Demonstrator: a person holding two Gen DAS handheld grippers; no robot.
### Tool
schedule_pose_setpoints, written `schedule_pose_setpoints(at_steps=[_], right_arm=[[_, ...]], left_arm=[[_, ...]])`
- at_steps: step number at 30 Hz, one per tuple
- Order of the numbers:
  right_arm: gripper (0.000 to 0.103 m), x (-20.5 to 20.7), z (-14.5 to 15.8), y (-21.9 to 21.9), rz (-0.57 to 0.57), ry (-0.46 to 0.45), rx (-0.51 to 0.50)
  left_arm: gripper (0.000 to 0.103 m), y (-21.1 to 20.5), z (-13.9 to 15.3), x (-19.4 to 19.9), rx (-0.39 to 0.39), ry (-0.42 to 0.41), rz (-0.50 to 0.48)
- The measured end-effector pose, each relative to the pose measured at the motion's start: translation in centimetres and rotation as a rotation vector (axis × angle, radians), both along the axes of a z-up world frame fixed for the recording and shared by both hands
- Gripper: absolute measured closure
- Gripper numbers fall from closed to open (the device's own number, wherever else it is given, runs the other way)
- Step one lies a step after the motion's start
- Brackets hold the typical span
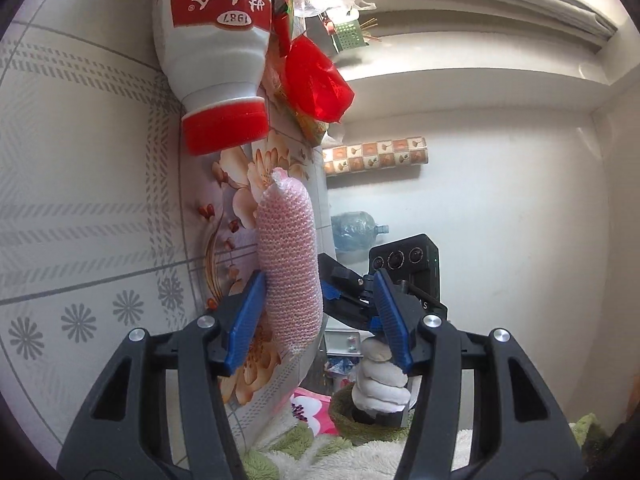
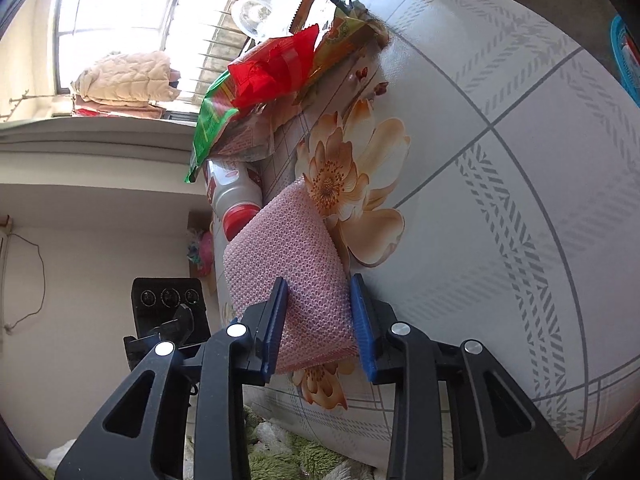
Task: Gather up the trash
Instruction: 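Move the right tool to the red snack bag while the left tool holds the cloth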
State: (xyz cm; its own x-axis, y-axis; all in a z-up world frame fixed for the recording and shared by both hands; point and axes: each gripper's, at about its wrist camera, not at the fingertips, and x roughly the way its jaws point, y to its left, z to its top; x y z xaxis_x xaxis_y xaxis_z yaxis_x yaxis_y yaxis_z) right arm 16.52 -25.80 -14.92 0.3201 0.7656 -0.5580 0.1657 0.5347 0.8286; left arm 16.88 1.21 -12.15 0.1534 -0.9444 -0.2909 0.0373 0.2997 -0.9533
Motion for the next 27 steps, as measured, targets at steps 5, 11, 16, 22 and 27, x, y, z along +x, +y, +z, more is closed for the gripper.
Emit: schedule_pose_setpoints(at_steps=[5, 11, 16, 22, 27], right_arm=[[0.072, 0.4, 0.1, 0.4, 0.008, -0.005, -0.004], [0.072, 0.5, -0.1, 0.2, 0.021, 0.004, 0.016], [0.072, 0.6, -1.1, -0.1, 0.029, 0.040, 0.134], [0.072, 0.5, -1.2, 1.8, 0.081, 0.056, 0.164], [0.072, 0.5, -0.9, 1.8, 0.074, 0.053, 0.140]], left_arm=[[0.054, 0.0, -0.6, 0.1, -0.017, 0.032, 0.013], [0.057, -0.5, 0.6, -0.7, 0.054, -0.054, -0.015], [0.057, 0.2, 2.0, -1.7, 0.031, -0.138, -0.058], [0.060, -0.4, 3.0, -2.7, 0.161, -0.178, -0.089], [0.069, 0.0, 2.9, -2.8, 0.224, -0.171, -0.079]])
